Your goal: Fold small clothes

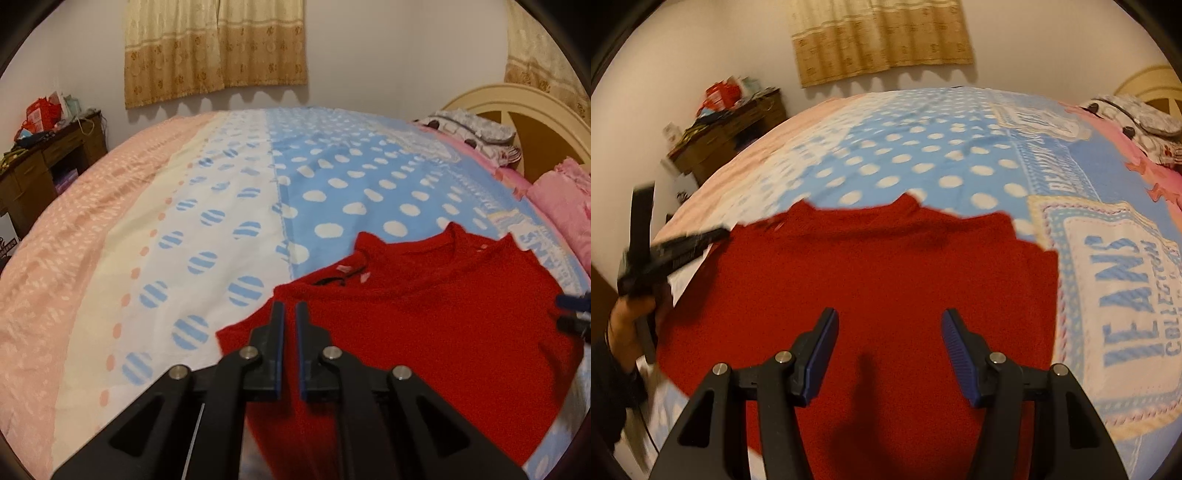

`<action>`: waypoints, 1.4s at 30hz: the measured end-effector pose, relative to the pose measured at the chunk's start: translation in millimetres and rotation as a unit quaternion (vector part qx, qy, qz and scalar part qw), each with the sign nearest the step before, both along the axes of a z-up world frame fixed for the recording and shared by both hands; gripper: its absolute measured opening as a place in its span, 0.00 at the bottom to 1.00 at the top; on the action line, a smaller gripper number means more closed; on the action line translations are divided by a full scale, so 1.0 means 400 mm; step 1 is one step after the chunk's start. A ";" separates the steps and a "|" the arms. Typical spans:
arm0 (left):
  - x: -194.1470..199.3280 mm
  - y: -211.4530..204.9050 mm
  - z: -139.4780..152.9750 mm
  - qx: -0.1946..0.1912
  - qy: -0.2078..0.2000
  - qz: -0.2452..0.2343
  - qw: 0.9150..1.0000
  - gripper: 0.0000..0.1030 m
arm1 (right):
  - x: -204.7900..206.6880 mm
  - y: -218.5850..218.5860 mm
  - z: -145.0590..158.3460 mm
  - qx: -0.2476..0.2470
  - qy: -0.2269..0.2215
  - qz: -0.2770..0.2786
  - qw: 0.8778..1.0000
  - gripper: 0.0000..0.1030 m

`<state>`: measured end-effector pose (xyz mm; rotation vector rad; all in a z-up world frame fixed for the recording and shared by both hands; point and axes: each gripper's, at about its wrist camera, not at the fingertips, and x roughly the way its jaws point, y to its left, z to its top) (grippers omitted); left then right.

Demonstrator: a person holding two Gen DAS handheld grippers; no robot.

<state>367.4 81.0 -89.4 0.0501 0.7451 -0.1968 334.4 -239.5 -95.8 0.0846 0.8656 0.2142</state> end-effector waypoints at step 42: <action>-0.226 0.104 -0.080 -0.036 0.034 0.039 0.998 0.91 | -0.187 0.067 -0.093 -0.067 0.041 -0.077 0.994 0.67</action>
